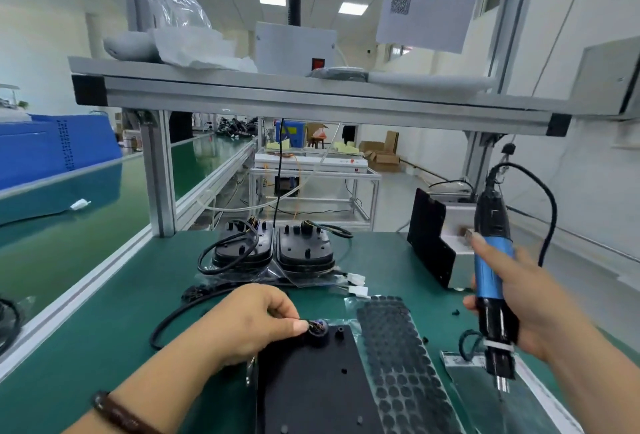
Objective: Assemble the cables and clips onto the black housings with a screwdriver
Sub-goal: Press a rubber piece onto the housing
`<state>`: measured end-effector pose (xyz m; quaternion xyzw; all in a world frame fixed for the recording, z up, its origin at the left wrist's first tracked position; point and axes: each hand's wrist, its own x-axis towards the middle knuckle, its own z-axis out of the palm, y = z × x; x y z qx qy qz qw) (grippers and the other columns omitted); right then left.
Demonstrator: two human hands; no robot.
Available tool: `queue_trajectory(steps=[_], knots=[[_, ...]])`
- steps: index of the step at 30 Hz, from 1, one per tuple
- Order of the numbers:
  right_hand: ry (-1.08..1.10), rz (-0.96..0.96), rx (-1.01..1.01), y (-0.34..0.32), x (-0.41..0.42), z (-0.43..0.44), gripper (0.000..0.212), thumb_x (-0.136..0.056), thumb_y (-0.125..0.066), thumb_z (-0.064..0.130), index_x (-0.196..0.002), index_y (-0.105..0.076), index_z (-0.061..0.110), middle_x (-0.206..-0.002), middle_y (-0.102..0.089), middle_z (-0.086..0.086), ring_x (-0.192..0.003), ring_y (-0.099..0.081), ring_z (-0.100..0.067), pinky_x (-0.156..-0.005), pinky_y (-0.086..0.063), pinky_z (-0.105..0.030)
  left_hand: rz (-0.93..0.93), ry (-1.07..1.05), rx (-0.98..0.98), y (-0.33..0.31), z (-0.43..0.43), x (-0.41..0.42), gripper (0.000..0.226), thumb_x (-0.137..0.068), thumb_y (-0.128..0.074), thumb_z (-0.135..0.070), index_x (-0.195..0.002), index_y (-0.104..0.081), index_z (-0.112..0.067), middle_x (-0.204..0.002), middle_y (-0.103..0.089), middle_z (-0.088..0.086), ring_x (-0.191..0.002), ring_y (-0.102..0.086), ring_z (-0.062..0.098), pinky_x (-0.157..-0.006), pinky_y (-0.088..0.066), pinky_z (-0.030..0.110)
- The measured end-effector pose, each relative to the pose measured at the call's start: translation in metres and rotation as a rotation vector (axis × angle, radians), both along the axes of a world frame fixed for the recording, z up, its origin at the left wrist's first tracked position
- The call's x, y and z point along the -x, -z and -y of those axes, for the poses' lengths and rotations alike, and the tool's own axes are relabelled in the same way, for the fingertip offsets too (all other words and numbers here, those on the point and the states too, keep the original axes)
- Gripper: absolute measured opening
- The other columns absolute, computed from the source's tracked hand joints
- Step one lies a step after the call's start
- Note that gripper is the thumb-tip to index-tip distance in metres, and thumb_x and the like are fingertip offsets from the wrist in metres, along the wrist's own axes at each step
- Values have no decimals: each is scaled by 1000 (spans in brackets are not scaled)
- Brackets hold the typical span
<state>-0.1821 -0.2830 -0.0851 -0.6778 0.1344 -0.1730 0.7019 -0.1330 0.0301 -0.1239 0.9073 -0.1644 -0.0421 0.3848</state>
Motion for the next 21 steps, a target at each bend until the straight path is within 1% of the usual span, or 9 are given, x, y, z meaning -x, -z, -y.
queue_trajectory(steps=[4,8,11,13,15,17,19,20,21], knots=[[-13,-3,-10,3,5,4,71,-55,-72,58,-112,-46,25,-90,-50,-15,-44,-60,-27,-41,-49,-30,-59,30,-63,-9,-2,1,20,-77,-76,-44,-81,-73,-24,-69,-65,-12,-56,-53,-3,-57,-43,9],[-51,6,-84,11,6,11,61,-59,-73,55,-109,-51,27,-87,-49,-13,-50,-62,-30,-42,-50,-30,-101,26,-67,-28,-2,-2,29,-79,-71,-51,-105,-66,-41,-95,-69,-13,-87,-64,-1,-82,-49,15],[-34,22,-109,14,8,16,59,-57,-74,58,-102,-54,25,-77,-54,-13,-56,-65,-32,-47,-51,-32,-118,-29,6,-40,14,-13,26,-88,-64,-40,-114,-61,-41,-105,-63,-13,-97,-62,6,-87,-49,23],[42,3,-38,17,7,19,66,-53,-71,67,-99,-57,21,-77,-60,-14,-64,-66,-30,-56,-52,-38,-210,-42,96,-42,34,-24,25,-92,-62,-25,-117,-61,-29,-107,-64,-6,-99,-62,10,-85,-51,25],[126,-36,55,21,5,23,73,-52,-65,75,-96,-62,16,-81,-65,-16,-71,-64,-31,-67,-52,-44,-339,-93,192,-40,57,-35,21,-92,-59,-9,-112,-62,-16,-105,-66,3,-95,-64,14,-80,-55,25],[171,-82,159,27,2,27,70,-58,-59,78,-92,-63,17,-86,-67,-12,-77,-65,-28,-73,-52,-42,-443,-163,224,-33,80,-44,13,-91,-55,1,-94,-62,-10,-94,-64,7,-84,-63,17,-79,-57,27],[188,-101,244,29,1,28,58,-66,-55,76,-87,-59,22,-85,-62,1,-77,-61,-15,-71,-47,-37,-481,-205,214,-23,99,-56,19,-93,-49,2,-78,-53,-8,-80,-56,7,-78,-58,20,-82,-56,32],[198,-98,283,29,1,30,55,-70,-54,74,-85,-59,21,-84,-61,3,-77,-59,-12,-73,-45,-37,-490,-214,214,-18,107,-62,23,-94,-45,2,-74,-48,-8,-74,-51,7,-73,-56,21,-82,-54,33],[211,-108,336,29,-1,33,59,-75,-53,73,-83,-61,15,-84,-62,-4,-77,-59,-15,-74,-47,-38,-518,-229,229,-14,114,-66,27,-96,-39,2,-71,-45,-8,-70,-46,8,-65,-51,21,-77,-52,35]])
